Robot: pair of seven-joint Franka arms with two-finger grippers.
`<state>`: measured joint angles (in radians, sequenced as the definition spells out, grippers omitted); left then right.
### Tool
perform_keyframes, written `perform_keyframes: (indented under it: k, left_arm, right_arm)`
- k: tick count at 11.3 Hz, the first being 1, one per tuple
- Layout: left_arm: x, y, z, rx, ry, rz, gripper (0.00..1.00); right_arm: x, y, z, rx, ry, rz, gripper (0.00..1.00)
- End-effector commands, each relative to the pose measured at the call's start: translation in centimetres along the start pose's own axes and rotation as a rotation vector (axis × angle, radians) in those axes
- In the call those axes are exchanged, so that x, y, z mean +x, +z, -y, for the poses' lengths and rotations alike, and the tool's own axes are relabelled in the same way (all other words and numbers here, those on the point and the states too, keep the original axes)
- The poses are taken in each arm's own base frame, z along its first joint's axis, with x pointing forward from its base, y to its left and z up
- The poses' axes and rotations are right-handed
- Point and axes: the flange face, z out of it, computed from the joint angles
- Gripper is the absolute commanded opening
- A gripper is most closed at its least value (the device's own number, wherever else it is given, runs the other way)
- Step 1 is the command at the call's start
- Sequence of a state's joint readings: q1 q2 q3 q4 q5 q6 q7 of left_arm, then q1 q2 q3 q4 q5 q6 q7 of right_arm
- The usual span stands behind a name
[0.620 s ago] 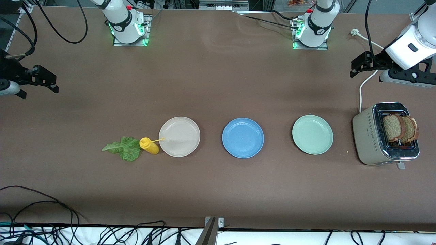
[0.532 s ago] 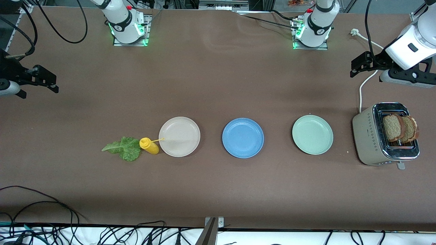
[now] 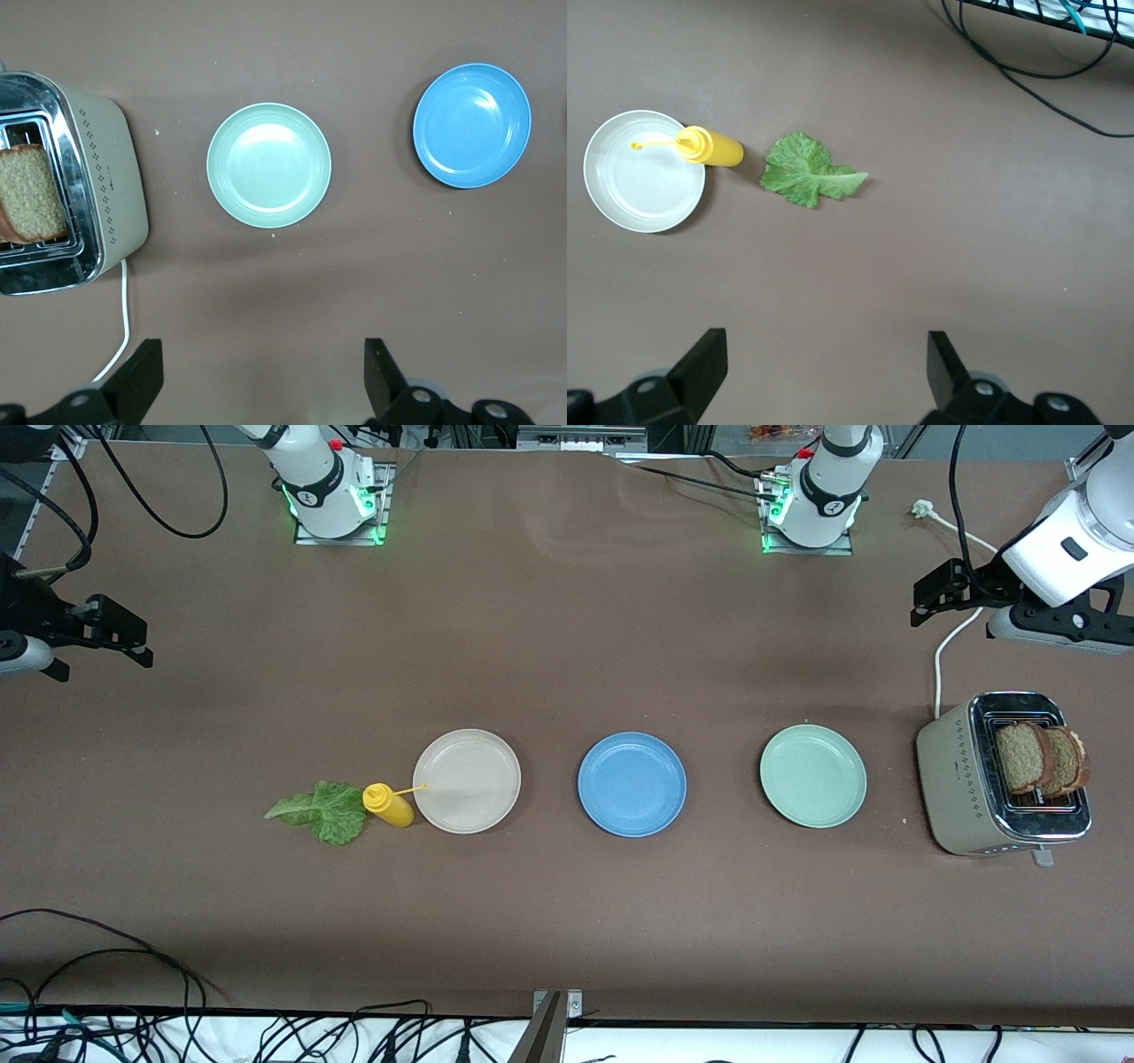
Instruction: Make sandwich in blue plate with both arms
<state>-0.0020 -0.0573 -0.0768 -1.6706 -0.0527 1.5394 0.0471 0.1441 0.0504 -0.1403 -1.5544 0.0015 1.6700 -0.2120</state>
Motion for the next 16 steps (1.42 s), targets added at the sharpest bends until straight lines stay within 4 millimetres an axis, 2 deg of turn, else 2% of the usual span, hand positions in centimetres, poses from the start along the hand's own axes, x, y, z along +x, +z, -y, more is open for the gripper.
perform_keyframes:
  k: [1,16]
  left_arm:
    - [-0.14,-0.6,0.27,0.017,0.018,0.004,1.0]
    - [-0.13,-0.6,0.19,0.017,0.02,0.004,1.0]
  right_arm:
    - [-0.07,-0.37,-0.15,-0.002,0.002,0.004,1.0]
    - [-0.25,-0.33,0.01,0.004,0.001,0.017,1.0]
